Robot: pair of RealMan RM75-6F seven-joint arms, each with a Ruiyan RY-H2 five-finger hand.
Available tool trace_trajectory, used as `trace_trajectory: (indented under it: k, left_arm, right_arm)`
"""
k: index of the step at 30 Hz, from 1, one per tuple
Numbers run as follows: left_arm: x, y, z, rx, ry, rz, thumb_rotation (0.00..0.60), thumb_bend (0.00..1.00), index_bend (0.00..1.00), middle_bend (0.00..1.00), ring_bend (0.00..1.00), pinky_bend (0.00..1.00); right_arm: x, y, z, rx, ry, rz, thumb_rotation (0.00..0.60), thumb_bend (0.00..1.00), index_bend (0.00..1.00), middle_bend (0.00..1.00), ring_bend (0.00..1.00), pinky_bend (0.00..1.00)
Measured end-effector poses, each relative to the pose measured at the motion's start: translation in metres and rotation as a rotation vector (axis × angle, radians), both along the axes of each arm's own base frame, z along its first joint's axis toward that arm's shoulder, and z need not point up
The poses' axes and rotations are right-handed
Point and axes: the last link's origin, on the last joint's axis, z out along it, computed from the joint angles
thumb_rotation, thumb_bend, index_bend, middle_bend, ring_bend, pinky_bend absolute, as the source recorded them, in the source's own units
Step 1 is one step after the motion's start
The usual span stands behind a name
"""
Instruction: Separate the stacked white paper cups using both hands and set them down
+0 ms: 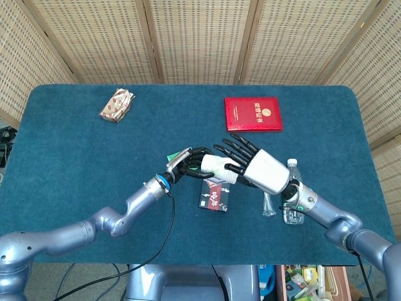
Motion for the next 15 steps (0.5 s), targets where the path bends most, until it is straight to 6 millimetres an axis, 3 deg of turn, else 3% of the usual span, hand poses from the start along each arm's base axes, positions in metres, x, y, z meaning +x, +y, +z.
trace_trajectory:
  k: [5, 10, 15]
  left_arm:
    - [-0.0003, -0.0002, -0.0003, -0.003, -0.002, 0.005, 0.6, 0.17, 0.48, 0.47, 0.5, 0.51]
    - [-0.0004, -0.0007, -0.0002, -0.008, -0.005, 0.009, 0.6, 0.17, 0.48, 0.47, 0.5, 0.51]
    - [-0.0003, -0.0023, -0.0023, -0.025, -0.005, 0.015, 0.6, 0.17, 0.48, 0.47, 0.5, 0.51]
  right_arm:
    - [0.0004, -0.0009, -0.0008, -0.008, -0.005, 0.007, 0.6, 0.37, 0.48, 0.12, 0.0, 0.0]
    - [0.0012, -0.0007, -0.0037, -0.008, -0.022, 0.011, 0.6, 0.38, 0.49, 0.01, 0.0, 0.0]
    - [0.0027, -0.0007, -0.0102, -0.003, -0.042, 0.015, 0.6, 0.41, 0.52, 0.0, 0.0, 0.0]
